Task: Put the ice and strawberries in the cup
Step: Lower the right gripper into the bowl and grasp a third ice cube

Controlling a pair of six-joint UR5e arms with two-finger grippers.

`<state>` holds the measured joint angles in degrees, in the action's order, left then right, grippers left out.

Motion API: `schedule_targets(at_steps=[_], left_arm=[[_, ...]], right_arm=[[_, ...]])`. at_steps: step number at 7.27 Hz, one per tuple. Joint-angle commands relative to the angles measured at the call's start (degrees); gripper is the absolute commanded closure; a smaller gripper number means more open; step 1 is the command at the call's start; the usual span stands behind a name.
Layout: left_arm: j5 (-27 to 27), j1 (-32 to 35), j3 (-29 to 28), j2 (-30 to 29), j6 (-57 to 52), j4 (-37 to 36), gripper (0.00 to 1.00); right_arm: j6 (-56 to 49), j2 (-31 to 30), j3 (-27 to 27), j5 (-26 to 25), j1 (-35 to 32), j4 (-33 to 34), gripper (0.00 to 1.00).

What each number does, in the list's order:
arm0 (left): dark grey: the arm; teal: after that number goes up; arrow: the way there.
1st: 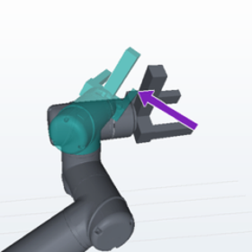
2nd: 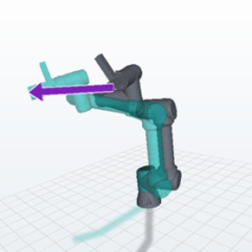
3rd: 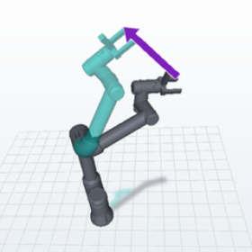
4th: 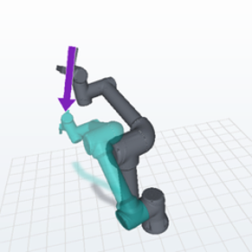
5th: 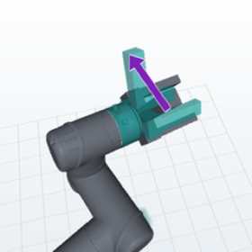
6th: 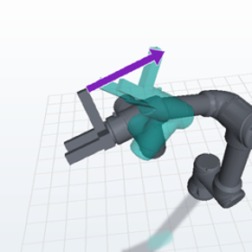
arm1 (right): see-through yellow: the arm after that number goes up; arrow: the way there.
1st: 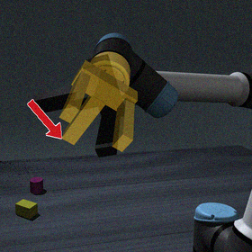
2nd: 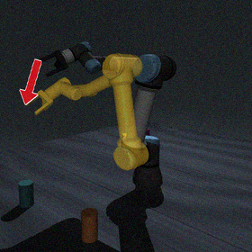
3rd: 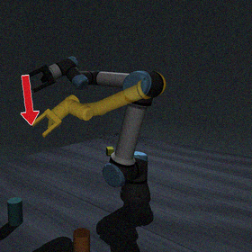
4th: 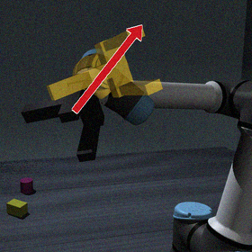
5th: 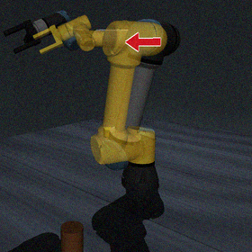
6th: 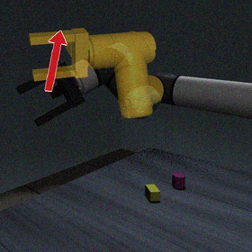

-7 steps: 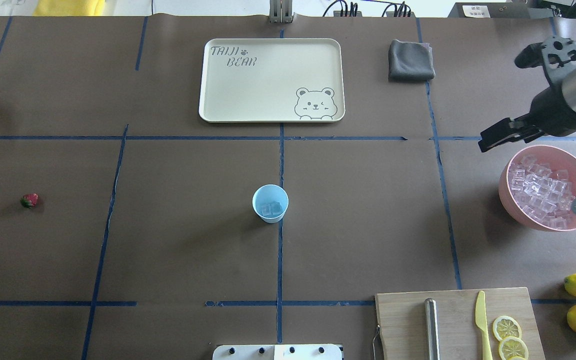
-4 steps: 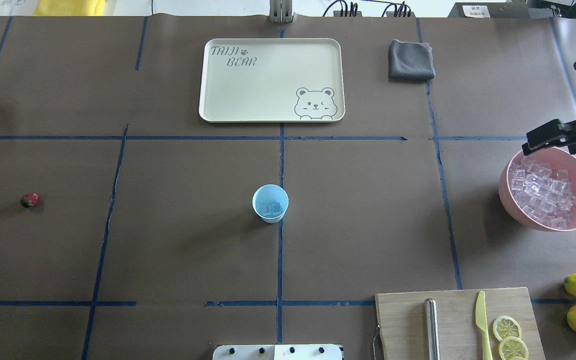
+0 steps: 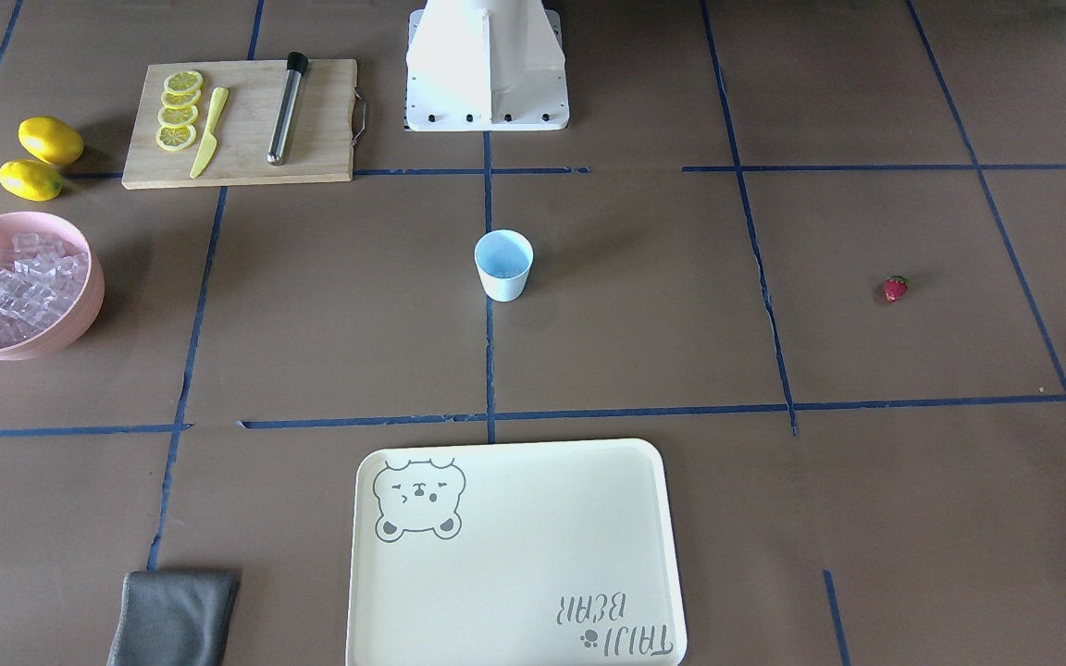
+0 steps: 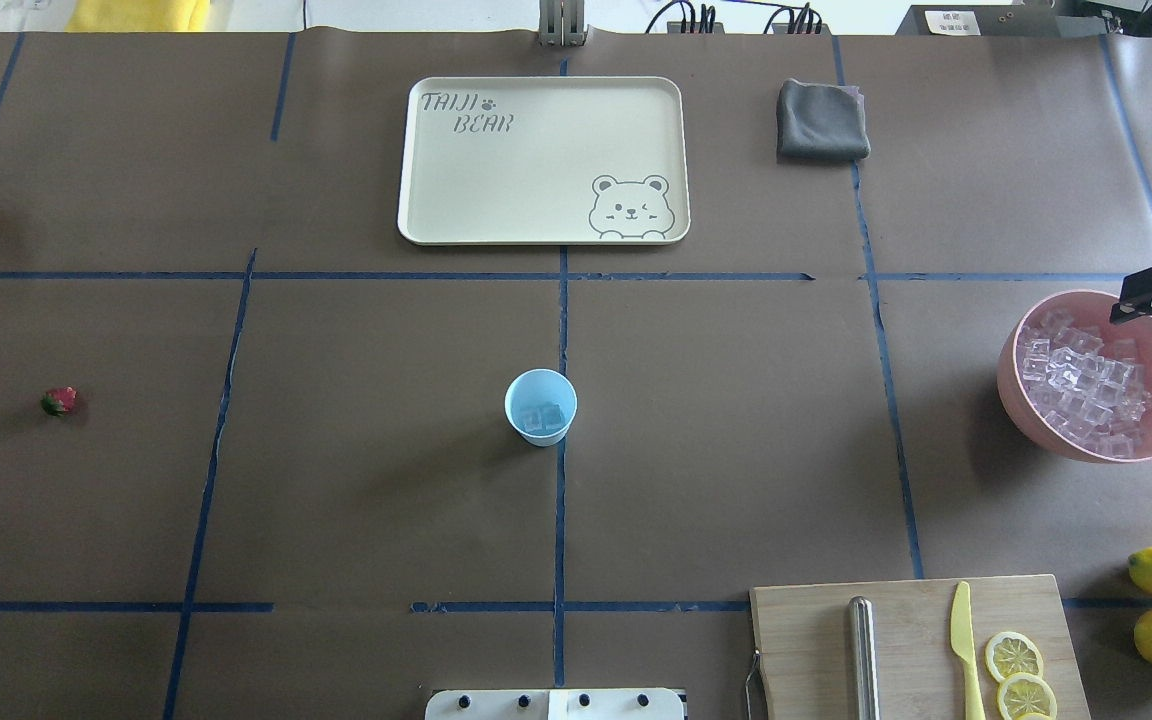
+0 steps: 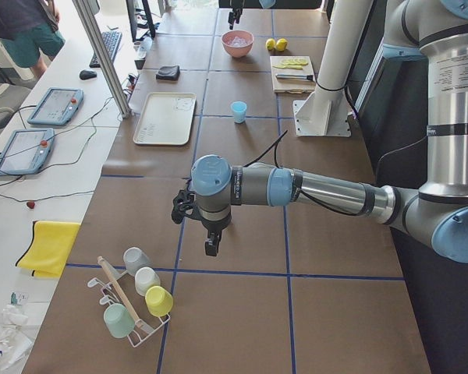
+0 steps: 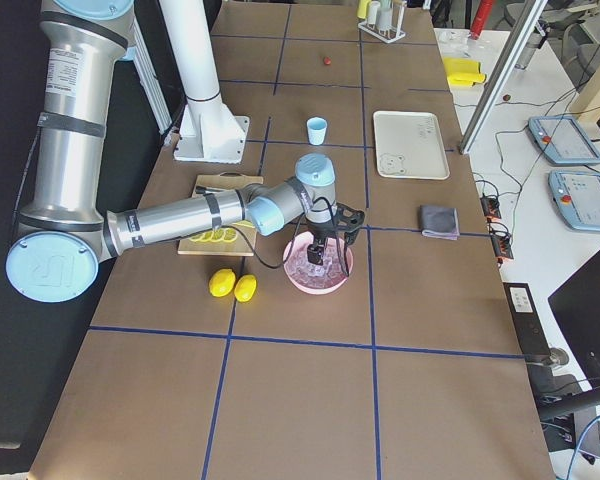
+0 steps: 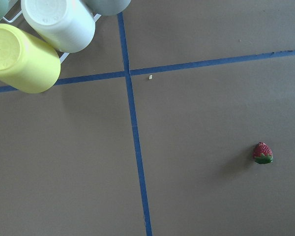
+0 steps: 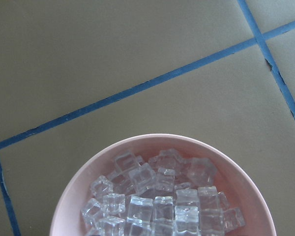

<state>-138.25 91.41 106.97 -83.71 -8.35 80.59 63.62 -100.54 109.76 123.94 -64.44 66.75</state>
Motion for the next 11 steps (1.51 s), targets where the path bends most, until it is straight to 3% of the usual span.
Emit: schedule_targets(at_steps=[1, 2, 6, 9, 10, 11], left_arm=[[0.0, 0.0, 0.34, -0.05, 0.0, 0.0, 0.0], [0.0, 0.0, 0.34, -0.05, 0.0, 0.0, 0.0], [0.0, 0.0, 0.34, -0.05, 0.0, 0.0, 0.0], [0.0, 0.0, 0.34, -0.05, 0.0, 0.0, 0.0], [0.0, 0.0, 0.34, -0.05, 0.0, 0.0, 0.0], [0.0, 0.0, 0.43, -0.05, 0.0, 0.0, 0.0]], right_arm=[[6.41, -0.97, -2.62, -0.63, 1.15, -6.01, 0.14], [7.03, -0.97, -2.88, -0.98, 2.55, -5.93, 0.19], [8.01, -2.91, -3.58, -5.46, 6.77, -6.02, 0.23], [7.92, -2.65, -4.64, -6.69, 7.92, -6.02, 0.33], [7.92, -2.56, -4.64, -6.7, 7.92, -6.02, 0.48], [7.74, -2.38, -4.64, -6.7, 7.92, -6.02, 0.8]])
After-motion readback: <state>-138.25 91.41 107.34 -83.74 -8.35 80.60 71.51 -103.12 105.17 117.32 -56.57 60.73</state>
